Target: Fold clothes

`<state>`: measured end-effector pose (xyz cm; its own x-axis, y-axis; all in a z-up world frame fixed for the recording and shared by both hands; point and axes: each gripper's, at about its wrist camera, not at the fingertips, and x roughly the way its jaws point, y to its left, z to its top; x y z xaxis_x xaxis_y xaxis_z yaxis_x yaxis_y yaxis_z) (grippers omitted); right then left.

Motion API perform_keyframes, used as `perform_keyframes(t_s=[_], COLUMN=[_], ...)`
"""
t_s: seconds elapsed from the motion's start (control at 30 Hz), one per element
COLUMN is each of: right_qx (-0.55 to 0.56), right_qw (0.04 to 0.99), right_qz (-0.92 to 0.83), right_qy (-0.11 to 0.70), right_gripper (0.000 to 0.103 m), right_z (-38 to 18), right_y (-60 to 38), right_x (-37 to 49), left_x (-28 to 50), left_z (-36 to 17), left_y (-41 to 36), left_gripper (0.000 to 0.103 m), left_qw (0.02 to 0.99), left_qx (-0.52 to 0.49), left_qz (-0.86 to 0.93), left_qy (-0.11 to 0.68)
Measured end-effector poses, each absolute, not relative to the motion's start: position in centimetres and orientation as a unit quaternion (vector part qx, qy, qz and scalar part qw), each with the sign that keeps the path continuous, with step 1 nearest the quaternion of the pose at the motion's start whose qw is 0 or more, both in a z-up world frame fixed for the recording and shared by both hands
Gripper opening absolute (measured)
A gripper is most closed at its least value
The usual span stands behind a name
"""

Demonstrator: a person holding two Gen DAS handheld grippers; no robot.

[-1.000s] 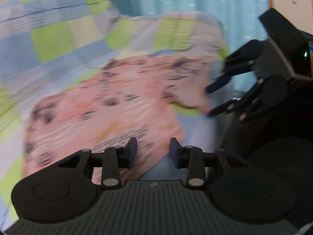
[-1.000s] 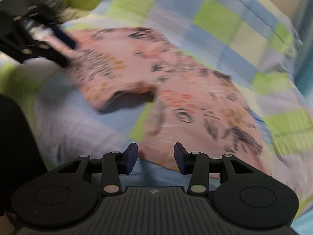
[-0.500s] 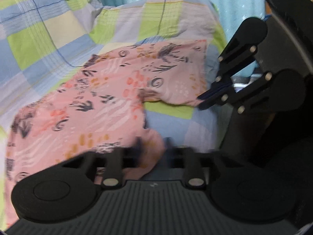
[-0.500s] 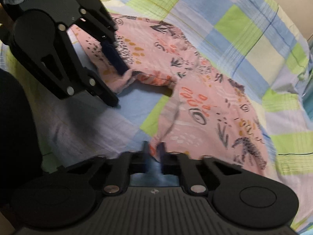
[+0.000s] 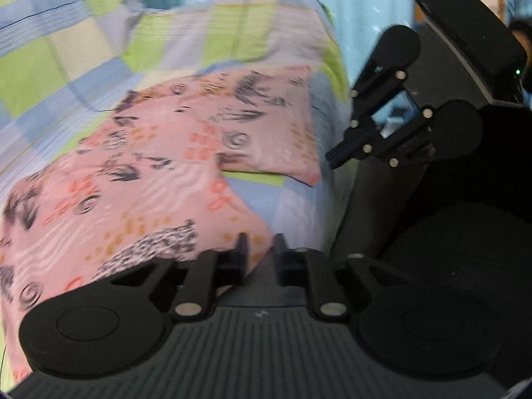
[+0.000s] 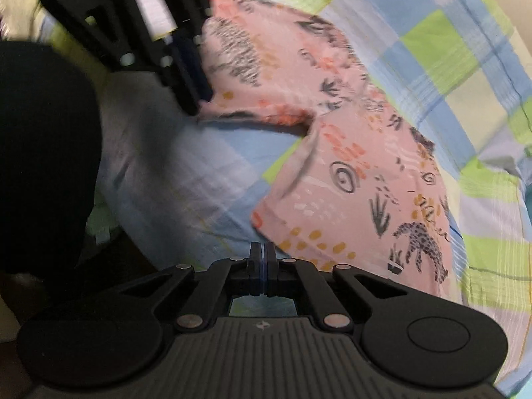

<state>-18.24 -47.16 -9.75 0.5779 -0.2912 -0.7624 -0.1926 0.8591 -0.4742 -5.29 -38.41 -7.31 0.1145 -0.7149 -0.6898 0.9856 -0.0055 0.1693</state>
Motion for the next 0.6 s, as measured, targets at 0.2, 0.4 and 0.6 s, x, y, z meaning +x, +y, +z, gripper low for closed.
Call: perform_keyframes(t_s=[0.2, 0.4, 0.6], right_qx=[-0.223, -0.203, -0.205], right_qw=[0.884, 0.914, 0.926], right_qz=[-0.070, -0.078, -0.044], right_qy=[0.406, 0.344, 0.314], right_gripper=[0.015, 0.025, 0.035], right_z=[-6.1, -1.8, -0.4], right_y=[-47.4, -45.0, -39.1], right_x=[-18.1, -16.0, -12.4], left_x=[-2.0, 4.8, 7.9], left_z=[-4.3, -2.3, -1.5], left_y=[-32.8, -25.2, -19.9], left_gripper=[0.034, 0.040, 0.042], left_qw=[0.742, 0.811, 0.839], left_qx=[0.302, 0.290, 0.263], left_qz=[-0.557, -0.433, -0.374], left_qy=[0.220, 0.264, 0.294])
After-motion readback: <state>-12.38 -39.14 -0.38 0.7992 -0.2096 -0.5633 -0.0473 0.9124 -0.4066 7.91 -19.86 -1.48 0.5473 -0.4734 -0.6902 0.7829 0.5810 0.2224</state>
